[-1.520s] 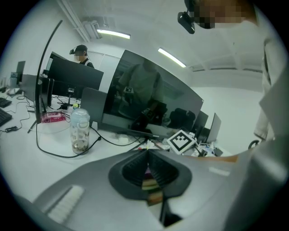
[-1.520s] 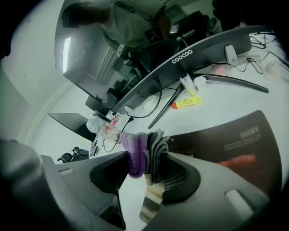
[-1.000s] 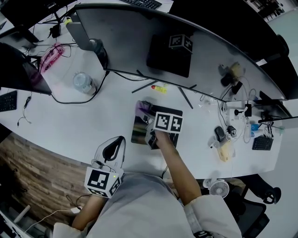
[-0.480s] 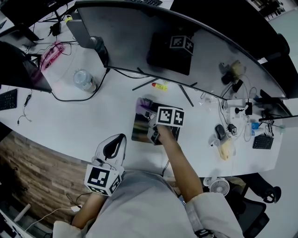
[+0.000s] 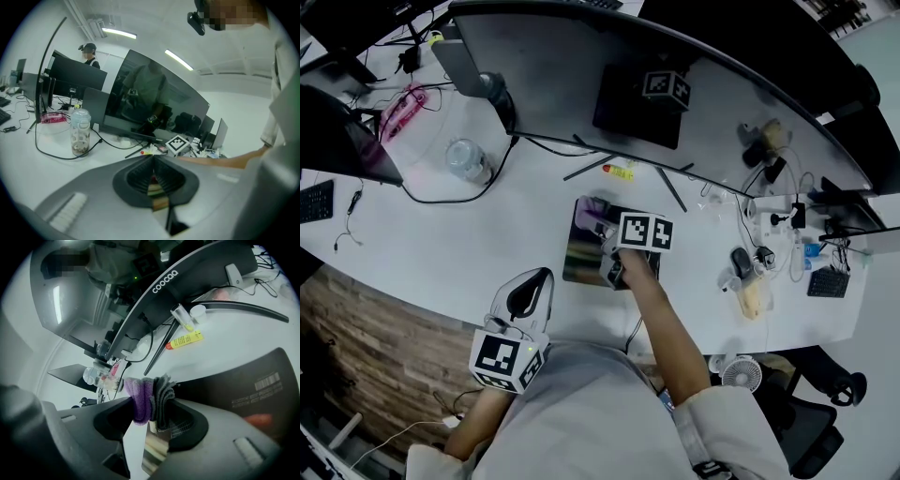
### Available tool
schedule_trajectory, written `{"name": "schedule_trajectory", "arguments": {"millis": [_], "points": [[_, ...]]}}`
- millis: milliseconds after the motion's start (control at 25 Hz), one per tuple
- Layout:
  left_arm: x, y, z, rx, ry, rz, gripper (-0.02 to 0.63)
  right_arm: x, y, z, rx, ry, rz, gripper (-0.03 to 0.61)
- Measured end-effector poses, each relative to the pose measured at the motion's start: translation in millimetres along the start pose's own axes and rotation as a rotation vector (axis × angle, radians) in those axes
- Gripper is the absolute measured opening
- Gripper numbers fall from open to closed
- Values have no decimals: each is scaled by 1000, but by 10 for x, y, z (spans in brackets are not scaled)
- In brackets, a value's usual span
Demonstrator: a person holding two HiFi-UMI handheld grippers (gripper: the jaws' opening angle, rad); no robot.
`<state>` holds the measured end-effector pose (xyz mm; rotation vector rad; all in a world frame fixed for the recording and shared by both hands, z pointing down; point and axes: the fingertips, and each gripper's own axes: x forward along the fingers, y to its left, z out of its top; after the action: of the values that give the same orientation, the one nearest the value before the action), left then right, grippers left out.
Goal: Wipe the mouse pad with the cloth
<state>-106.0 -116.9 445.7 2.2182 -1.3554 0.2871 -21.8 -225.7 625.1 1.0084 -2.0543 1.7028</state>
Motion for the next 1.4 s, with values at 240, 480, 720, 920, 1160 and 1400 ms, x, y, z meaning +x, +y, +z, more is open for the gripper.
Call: {"name": "schedule_trajectory", "arguments": {"millis": [240,480,720,920,1160,1400], "points": [[-30,-13,6,-3,-4,3,0,-55,-35,-2,0,3,-7,206],[-55,0,16,-6,-10,3,0,-91,-75,-2,3,4,-14,207],[-78,-8,15,-8,-14,7,0,-136,-113,-3,-2,2,-23,207],[-83,-33,17,-8,-17,3,0,-180,-154,-1,4,3,-25,207],[-104,-60,14,-3,-22,1,0,-265,-220,-6,4,0,-34,207],[-118,-96,17,0,-25,0,0,-370,-316,-2,9,0,-45,209]]}}
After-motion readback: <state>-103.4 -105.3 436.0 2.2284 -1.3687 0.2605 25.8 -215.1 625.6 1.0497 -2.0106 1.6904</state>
